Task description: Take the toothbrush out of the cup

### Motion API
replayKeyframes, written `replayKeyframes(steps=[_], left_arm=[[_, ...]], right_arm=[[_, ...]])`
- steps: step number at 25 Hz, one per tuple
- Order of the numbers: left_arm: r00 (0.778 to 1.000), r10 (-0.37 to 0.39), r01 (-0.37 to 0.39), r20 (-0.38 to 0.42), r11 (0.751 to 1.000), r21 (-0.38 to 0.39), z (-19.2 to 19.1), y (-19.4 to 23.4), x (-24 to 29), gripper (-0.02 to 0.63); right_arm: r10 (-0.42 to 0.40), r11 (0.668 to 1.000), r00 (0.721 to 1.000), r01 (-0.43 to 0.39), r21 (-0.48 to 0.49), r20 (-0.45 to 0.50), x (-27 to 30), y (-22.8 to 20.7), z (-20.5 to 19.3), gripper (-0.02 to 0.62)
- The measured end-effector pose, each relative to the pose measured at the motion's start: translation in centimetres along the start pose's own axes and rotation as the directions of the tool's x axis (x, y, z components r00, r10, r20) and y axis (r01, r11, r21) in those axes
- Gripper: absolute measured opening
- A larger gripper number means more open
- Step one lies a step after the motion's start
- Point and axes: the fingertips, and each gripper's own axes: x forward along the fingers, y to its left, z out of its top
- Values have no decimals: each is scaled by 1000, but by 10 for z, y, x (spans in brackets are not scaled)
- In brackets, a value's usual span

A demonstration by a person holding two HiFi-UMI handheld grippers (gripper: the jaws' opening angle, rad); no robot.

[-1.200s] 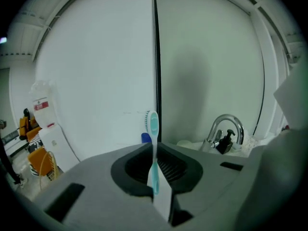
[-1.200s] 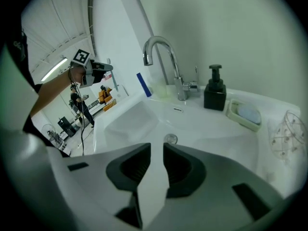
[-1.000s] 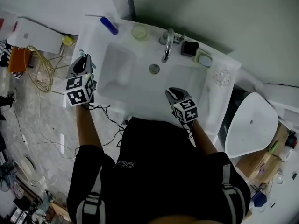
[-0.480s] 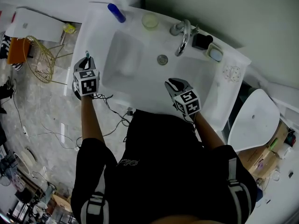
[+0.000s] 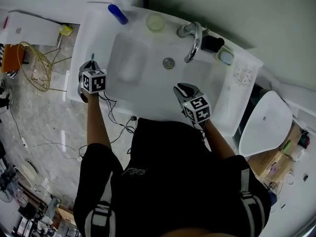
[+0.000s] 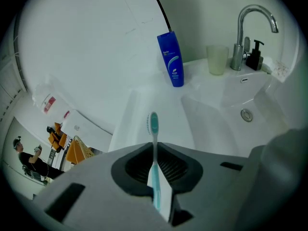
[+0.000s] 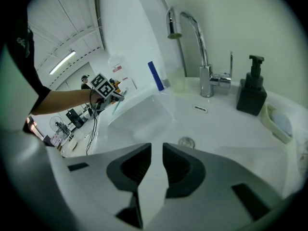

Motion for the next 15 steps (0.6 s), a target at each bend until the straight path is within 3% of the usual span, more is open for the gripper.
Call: replayKeyframes(steps=[15], left_arm=[[999,11,-9,-51,999,37,-8,-6,34,40]], right_arm=[[-25,999,1000,25,40,-1,3,-9,2,80]])
